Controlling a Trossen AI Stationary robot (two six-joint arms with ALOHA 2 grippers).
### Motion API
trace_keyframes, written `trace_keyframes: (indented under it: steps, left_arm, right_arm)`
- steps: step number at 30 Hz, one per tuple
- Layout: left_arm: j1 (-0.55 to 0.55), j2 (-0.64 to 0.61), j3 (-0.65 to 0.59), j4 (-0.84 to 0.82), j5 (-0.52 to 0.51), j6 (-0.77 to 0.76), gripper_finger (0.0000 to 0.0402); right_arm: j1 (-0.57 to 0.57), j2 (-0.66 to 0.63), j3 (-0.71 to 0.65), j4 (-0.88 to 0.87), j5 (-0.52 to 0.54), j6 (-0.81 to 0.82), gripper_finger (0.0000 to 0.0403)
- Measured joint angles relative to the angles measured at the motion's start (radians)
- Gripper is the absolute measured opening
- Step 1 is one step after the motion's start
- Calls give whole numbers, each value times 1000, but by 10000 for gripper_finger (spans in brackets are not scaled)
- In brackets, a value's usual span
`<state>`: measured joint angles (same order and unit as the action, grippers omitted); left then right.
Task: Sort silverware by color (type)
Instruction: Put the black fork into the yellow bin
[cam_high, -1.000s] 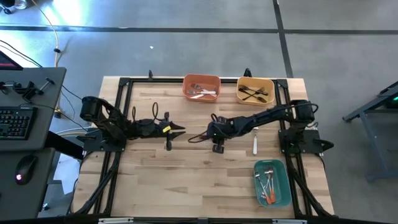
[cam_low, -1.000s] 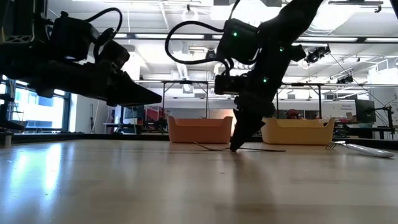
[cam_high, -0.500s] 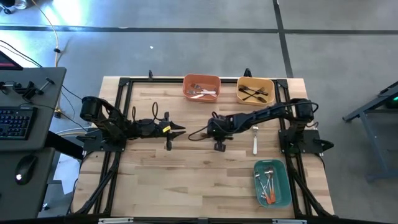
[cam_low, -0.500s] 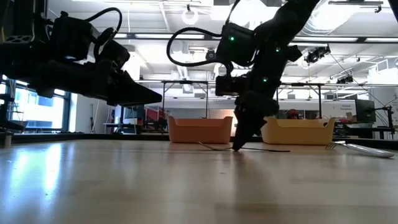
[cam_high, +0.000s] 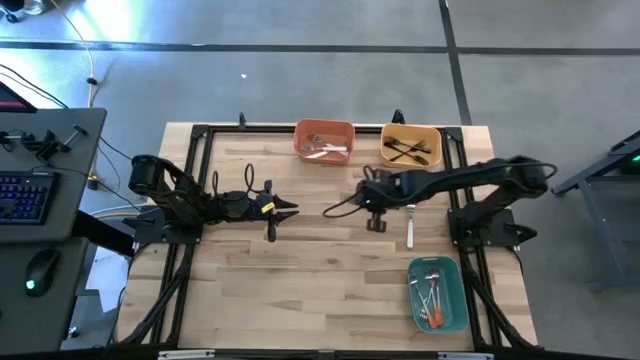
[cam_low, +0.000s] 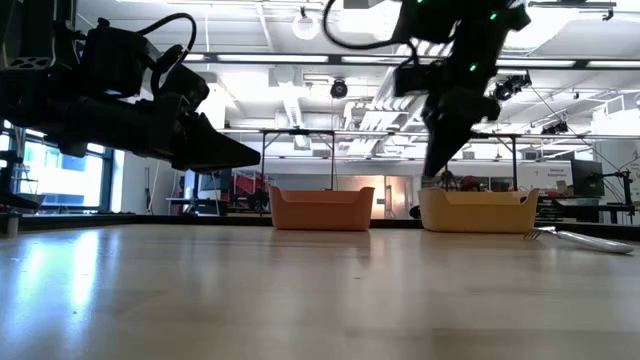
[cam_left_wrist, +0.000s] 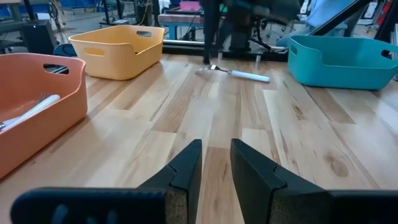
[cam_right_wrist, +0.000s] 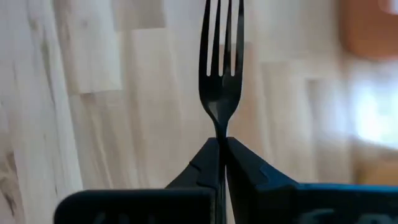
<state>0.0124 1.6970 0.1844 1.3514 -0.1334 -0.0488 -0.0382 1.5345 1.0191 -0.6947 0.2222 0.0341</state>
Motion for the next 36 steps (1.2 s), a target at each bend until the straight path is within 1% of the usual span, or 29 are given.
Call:
trace_keyframes:
  steps: [4, 7, 9, 11, 14, 18, 20, 22, 25, 28, 32, 36]
  left_arm:
    - [0, 0, 0, -1, 0, 0, 74]
    - [0, 0, 0, -2, 0, 0, 74]
    - [0, 0, 0, -2, 0, 0, 74]
    - [0, 0, 0, -3, 0, 0, 74]
    - [0, 0, 0, -5, 0, 0, 74]
    - [0, 0, 0, -2, 0, 0, 74]
    - [0, 0, 0, -1, 0, 5, 74]
    - [0, 0, 0, 0, 0, 6, 74]
    - [0, 1, 0, 0, 0, 6, 74]
    - [0, 1, 1, 1, 0, 6, 74]
    - [0, 1, 1, 1, 0, 7, 74]
    - [0, 1, 1, 1, 0, 7, 74]
  right_arm:
    - [-23, -114, -1, -136, 111, 11, 0]
    - [-74, -190, -5, -217, 214, -5, 0]
    - [-126, -240, -22, -219, 271, -41, 0]
    - [-188, -284, -54, -192, 294, -93, 0]
    - [-285, -331, -131, -102, 294, -214, 0]
    - [-420, -352, -255, 103, 284, -405, 0]
    - [-491, -347, -303, 216, 250, -487, 0]
    - [-555, -333, -338, 314, 193, -535, 0]
    - [-630, -308, -355, 372, 135, -557, 0]
    - [-676, -282, -355, 370, 126, -558, 0]
    - [-708, -246, -355, 371, 94, -543, 0]
    - [-715, -209, -355, 371, 90, -526, 0]
